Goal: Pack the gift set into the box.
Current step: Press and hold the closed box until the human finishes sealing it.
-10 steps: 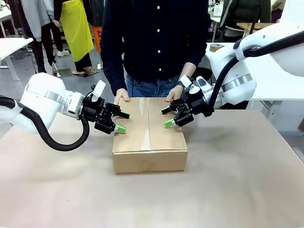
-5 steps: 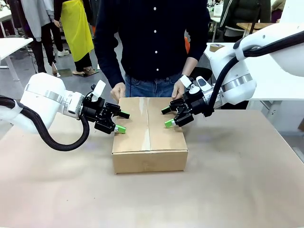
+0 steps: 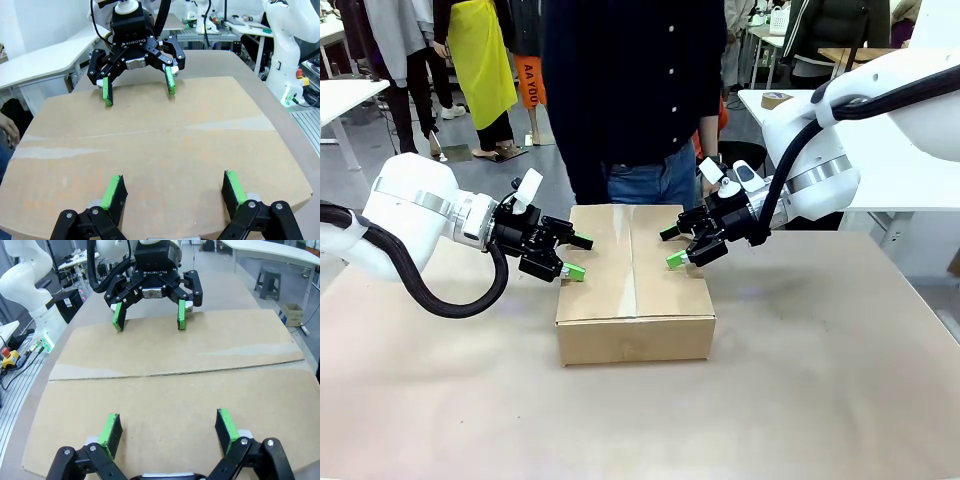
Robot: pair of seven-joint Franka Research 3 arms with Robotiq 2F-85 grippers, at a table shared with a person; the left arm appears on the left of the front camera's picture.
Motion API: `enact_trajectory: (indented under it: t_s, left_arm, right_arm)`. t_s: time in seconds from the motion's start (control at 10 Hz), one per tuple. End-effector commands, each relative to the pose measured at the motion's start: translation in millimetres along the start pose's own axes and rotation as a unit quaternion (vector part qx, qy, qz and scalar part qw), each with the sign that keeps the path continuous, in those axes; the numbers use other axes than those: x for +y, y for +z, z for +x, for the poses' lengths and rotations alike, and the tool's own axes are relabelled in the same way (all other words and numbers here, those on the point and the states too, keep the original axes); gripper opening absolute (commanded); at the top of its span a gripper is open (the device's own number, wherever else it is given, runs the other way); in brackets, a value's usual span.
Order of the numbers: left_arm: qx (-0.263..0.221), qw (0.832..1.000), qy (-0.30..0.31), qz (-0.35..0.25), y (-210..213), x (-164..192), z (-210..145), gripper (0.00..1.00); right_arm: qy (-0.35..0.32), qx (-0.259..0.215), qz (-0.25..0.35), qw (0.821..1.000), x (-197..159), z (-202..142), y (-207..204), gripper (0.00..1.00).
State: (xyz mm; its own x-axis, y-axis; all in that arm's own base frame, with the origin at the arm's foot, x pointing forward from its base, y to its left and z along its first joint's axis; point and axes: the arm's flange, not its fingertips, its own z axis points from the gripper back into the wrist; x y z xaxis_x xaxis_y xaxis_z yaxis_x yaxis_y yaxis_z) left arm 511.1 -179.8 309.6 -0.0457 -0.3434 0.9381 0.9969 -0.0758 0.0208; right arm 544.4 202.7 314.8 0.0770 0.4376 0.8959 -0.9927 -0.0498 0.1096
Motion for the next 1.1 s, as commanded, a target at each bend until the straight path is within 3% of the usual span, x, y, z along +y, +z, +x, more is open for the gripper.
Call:
enact_trajectory:
  t_s: [0.0, 1.0]
  left_arm:
    - [0.001, 1.000, -0.004, -0.006, -0.7, -1.7, -1.2, 1.00]
    - [0.001, 1.000, -0.004, -0.006, -0.7, -1.7, -1.2, 1.00]
  right_arm:
    - [0.002, 0.001, 0.000, 1.000, 0.0, -2.4, -0.9, 1.00]
    - [0.002, 0.001, 0.000, 1.000, 0.0, -2.4, -0.9, 1.00]
